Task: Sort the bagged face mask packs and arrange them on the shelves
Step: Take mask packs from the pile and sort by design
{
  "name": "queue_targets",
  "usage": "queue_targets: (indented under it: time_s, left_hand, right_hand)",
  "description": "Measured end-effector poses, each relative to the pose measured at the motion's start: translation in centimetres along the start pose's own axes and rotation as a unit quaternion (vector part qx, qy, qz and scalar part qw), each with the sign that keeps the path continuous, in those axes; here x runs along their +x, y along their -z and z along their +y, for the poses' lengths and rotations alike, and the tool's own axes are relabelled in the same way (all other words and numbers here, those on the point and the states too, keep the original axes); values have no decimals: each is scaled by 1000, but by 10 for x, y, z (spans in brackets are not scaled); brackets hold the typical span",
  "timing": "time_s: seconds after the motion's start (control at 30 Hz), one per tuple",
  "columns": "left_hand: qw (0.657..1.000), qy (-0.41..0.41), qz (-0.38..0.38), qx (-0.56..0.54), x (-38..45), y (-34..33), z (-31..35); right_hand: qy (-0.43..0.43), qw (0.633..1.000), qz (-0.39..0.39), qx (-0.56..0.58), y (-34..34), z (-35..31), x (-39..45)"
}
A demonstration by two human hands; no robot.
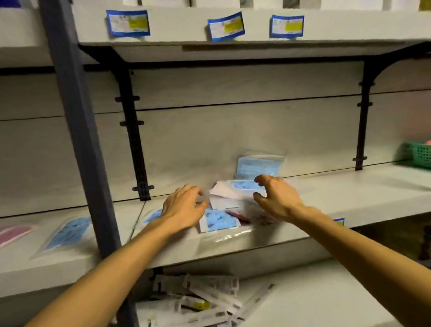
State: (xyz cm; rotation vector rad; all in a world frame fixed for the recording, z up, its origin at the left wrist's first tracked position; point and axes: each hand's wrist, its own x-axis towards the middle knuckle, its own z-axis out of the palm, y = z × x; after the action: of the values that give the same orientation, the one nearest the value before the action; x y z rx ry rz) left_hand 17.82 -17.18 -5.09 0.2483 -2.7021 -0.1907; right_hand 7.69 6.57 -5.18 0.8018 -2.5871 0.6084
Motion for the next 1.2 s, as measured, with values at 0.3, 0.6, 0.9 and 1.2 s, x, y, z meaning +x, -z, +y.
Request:
queue_targets:
  time_s: [0.3, 0.6, 0.9, 1.2]
  left_hand:
    - [996, 74, -32, 42, 91, -37, 37]
    - [994, 62, -55, 71, 130, -59, 37]
    - [996, 22, -39, 80, 159, -70, 54]
    - [994, 18, -98, 46, 181, -82, 69]
  right_hand:
    - [-10, 993, -120, 18, -31, 87, 94]
    - [-102, 986, -126, -32, -66, 126, 126]
    - [-239, 970, -45, 17, -57, 145, 126]
    - [-306, 917, 45, 253, -45, 184, 133]
